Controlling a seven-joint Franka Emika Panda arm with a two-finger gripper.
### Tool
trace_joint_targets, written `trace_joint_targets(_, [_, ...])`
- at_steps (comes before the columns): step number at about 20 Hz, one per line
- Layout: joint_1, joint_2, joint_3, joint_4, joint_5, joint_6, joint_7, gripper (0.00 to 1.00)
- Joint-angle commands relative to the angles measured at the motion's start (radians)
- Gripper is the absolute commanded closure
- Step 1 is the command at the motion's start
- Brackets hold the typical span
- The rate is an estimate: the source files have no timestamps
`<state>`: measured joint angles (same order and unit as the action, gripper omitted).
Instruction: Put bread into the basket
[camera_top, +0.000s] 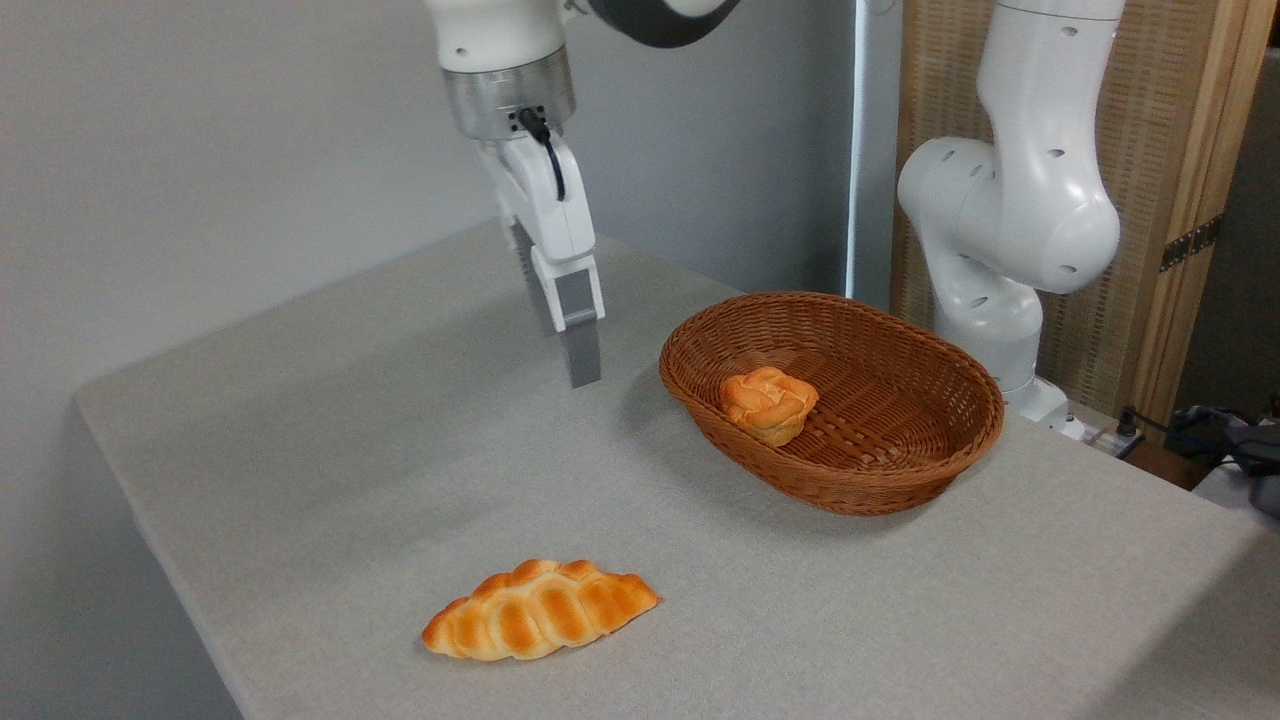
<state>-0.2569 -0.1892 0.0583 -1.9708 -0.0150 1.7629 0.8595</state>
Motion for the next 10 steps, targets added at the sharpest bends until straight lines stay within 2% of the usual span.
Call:
trace_joint_targets(1, [-0.004,0.098,0.0,0.124,-0.003,0.006,-0.155,0.0])
trace_joint_targets(5, [-0.007,0.198,-0.005,0.24,-0.003,0.018,-0.276,0.0])
trace_joint_targets(7, [-0.009,0.208,-0.005,0.253,-0.003,0.065,-0.327,0.0])
trace_joint_targets(10, [-0.007,0.206,0.003,0.253,-0.008,0.086,-0.333,0.0])
